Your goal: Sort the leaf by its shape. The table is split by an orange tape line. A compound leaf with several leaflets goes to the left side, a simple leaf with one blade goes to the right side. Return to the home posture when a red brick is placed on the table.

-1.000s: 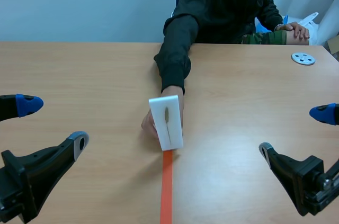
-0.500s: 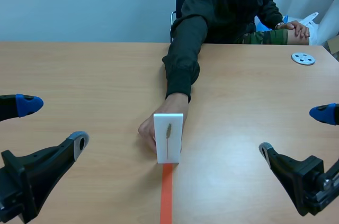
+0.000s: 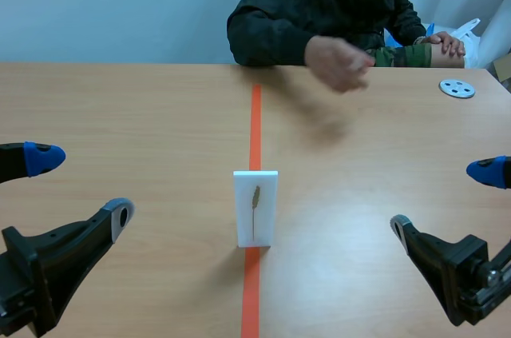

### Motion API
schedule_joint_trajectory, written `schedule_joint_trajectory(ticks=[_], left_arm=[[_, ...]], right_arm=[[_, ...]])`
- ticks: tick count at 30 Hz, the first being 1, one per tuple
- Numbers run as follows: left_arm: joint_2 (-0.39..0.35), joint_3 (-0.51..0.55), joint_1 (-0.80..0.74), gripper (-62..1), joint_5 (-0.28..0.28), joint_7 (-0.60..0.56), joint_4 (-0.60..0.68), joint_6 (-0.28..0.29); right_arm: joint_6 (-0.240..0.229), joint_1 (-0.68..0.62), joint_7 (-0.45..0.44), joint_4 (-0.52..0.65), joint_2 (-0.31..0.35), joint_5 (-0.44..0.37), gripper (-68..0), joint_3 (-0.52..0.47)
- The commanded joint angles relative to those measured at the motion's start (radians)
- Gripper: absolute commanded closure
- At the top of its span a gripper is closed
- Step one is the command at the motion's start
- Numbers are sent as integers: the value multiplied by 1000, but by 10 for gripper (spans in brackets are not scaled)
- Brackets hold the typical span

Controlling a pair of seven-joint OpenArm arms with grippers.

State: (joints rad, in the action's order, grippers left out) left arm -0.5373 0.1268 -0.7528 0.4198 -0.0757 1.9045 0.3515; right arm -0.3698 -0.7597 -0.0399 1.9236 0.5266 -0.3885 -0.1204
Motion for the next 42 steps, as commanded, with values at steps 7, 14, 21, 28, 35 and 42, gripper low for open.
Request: schedule_joint_trajectory(ticks=[7, 14, 21, 28, 35, 42], left_arm=[[7, -3, 3, -623, 3, 25, 21, 2], [7, -3, 28, -623, -3, 85, 14, 51], [7, -20, 103, -623, -96, 100, -41, 108], [8, -97, 190, -623, -156, 79, -154, 142], [8, -194, 306, -623, -210, 11, -305, 142], [26, -320, 435, -623, -288, -85, -463, 142]], right_arm=[[4, 12, -8, 3, 10, -7, -679, -3], [4, 12, -8, 3, 10, -7, -679, -3], [4, 12, -8, 3, 10, -7, -679, -3], [4, 12, -8, 3, 10, -7, -679, -3], [4, 12, -8, 3, 10, -7, -679, -3], [4, 12, -8, 3, 10, -7, -679, -3]])
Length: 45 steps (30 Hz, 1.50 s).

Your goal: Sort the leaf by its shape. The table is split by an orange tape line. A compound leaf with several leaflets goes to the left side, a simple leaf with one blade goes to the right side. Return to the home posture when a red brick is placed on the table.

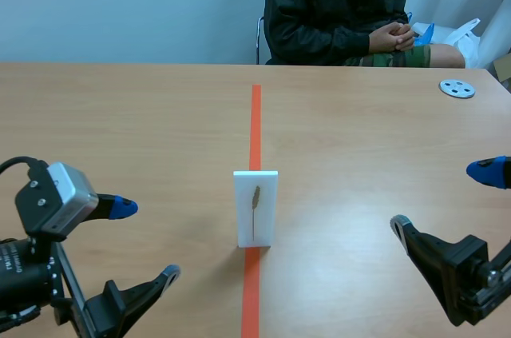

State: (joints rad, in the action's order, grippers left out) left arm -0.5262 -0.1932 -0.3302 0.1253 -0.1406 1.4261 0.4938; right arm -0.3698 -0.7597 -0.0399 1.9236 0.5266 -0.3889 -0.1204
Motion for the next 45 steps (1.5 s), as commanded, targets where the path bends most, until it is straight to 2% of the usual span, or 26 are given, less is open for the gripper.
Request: schedule_joint_trajectory(ticks=[1, 10, 13, 16, 21, 24, 28, 35, 42, 45], left_arm=[[22, -17, 32, -623, -2, -30, -7, -1], [91, -157, 206, -623, -66, -117, -212, -2], [114, -193, 253, -623, -71, -146, -271, -5], [143, -219, 295, -623, -107, -177, -326, -5], [185, -265, 351, -623, -119, -212, -399, -11], [211, -282, 375, -623, -124, -231, -432, -19], [247, -300, 409, -623, -156, -234, -478, -65], [282, -323, 456, -623, -160, -257, -538, -91], [300, -325, 463, -623, -160, -269, -547, -92], [309, -325, 463, -589, -160, -270, -547, -92]], right_arm=[[4, 12, -8, 3, 10, -6, -679, -3], [4, 12, -8, 3, 10, -6, -679, -3], [4, 12, -8, 3, 10, -6, -679, -3], [4, 12, -8, 3, 10, -6, -679, -3], [4, 12, -8, 3, 11, -6, -679, -3], [4, 12, -8, 3, 10, -6, -679, -3], [4, 12, -8, 3, 10, -6, -679, -3], [4, 12, -8, 3, 10, -6, -679, -3], [4, 12, -8, 3, 10, -6, -679, -3], [4, 12, -8, 3, 10, -6, -679, -3]])
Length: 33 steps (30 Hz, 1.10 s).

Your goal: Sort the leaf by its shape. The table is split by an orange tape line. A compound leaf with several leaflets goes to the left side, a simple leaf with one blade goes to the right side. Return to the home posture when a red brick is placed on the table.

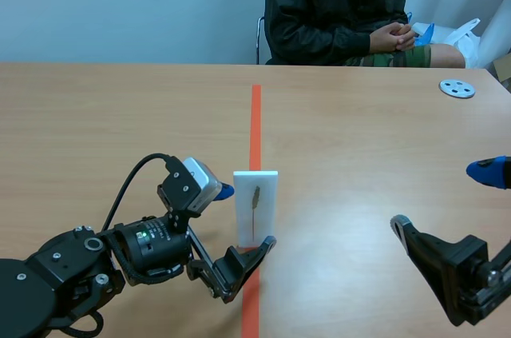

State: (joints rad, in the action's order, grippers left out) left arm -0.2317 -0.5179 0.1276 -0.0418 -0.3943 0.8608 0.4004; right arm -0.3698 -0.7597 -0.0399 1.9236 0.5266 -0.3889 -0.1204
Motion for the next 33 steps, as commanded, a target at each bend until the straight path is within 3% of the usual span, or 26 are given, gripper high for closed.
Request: schedule_joint_trajectory(ticks=[1, 8, 22, 27, 33], left_arm=[[18, 0, 6, -571, 7, -18, 19, 2], [40, 0, 6, -418, 8, -29, 19, 2], [54, 0, 6, -199, 8, -37, 19, 1], [53, 0, 6, -51, 8, -37, 19, 2], [53, 0, 5, -40, 8, -36, 50, 5]], right_arm=[[4, 12, -8, 3, 10, -6, -679, -3], [4, 12, -8, 3, 10, -6, -679, -3], [4, 12, -8, 3, 10, -6, -679, -3], [4, 12, -8, 3, 10, -6, -679, -3], [4, 12, -8, 3, 10, -6, -679, -3]])
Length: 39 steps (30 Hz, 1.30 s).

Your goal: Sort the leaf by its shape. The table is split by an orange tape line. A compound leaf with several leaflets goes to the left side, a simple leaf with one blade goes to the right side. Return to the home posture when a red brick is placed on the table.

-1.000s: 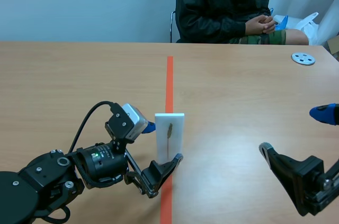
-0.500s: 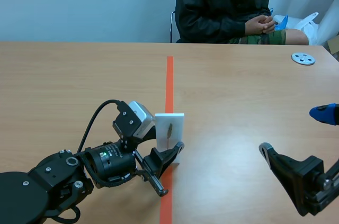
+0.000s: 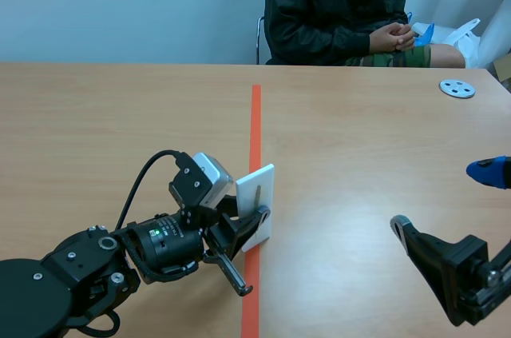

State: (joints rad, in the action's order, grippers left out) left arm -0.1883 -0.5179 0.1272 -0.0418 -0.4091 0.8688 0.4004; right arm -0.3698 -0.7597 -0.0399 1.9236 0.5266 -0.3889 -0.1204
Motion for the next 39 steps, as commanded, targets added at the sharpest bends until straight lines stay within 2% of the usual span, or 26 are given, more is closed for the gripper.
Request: schedule_joint_trajectory(ticks=[1, 9, 13, 15, 17, 21, 24, 28, 32, 36, 39], left_arm=[[8, 0, 6, -40, 12, -21, 56, 9], [-24, 4, 3, -40, 106, 55, 269, 43], [-32, 22, 3, -40, 113, 126, 347, 28], [-31, 53, 3, -40, 142, 176, 359, 6], [-32, 93, 3, -40, 204, 227, 359, -35], [-50, 195, 3, -40, 280, 278, 359, -89], [-88, 269, 3, -40, 326, 297, 358, -134], [-151, 350, 3, -41, 438, 307, 335, -183], [-202, 414, 6, -41, 473, 301, 278, -231], [-242, 438, 13, -40, 477, 262, 200, -235], [-257, 440, 29, -40, 507, 229, 127, -238]], right_arm=[[4, 12, -8, 3, 10, -6, -679, -3], [4, 12, -8, 3, 10, -6, -679, -3], [4, 12, -8, 3, 10, -6, -679, -3], [4, 12, -8, 3, 10, -6, -679, -3], [4, 12, -8, 3, 10, -6, -679, -3], [4, 12, -8, 3, 10, -6, -679, -3], [4, 12, -8, 3, 10, -6, -679, -3], [4, 12, -8, 3, 10, -6, -679, -3], [4, 12, -8, 3, 10, -6, -679, -3], [4, 12, -7, 3, 10, -6, -679, -3], [4, 11, -6, 3, 10, -6, -679, -3]])
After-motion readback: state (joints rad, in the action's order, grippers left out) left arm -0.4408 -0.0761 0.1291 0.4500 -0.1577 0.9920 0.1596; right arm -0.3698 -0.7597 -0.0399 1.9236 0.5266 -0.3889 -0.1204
